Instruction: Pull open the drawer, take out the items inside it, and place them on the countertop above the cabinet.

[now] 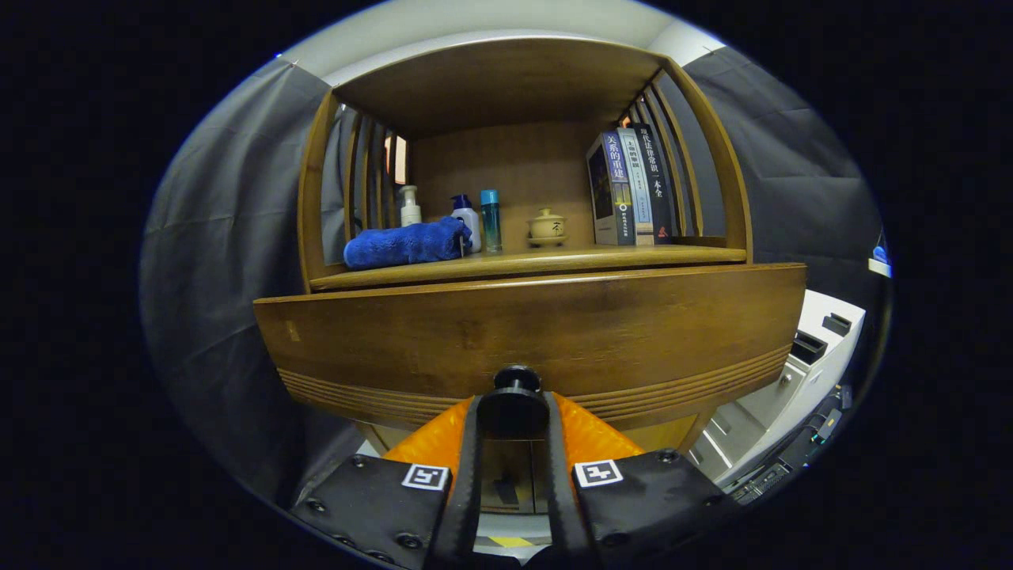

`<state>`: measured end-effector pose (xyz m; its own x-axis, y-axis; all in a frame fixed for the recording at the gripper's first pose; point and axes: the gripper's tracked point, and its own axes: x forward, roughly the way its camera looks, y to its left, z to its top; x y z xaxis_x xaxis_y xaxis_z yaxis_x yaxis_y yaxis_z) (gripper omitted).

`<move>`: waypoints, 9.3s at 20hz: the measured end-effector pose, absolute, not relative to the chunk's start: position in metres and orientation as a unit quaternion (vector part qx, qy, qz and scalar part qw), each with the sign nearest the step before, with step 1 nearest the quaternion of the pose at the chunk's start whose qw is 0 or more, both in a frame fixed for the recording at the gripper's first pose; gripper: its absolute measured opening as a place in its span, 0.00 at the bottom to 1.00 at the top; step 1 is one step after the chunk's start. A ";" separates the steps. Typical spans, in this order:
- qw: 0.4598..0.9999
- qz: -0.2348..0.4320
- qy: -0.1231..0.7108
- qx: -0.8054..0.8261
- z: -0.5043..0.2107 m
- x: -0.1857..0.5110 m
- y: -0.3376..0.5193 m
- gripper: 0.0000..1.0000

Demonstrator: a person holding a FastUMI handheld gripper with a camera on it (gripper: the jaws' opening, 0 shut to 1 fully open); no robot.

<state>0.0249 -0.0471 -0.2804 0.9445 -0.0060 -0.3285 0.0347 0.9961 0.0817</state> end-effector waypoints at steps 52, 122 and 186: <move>0.981 0.054 0.155 0.102 -0.113 0.040 -0.013 0.99; 0.961 0.062 0.241 0.125 -0.081 0.215 -0.037 0.24; 0.995 -0.003 0.089 0.038 -0.079 0.019 -0.020 0.97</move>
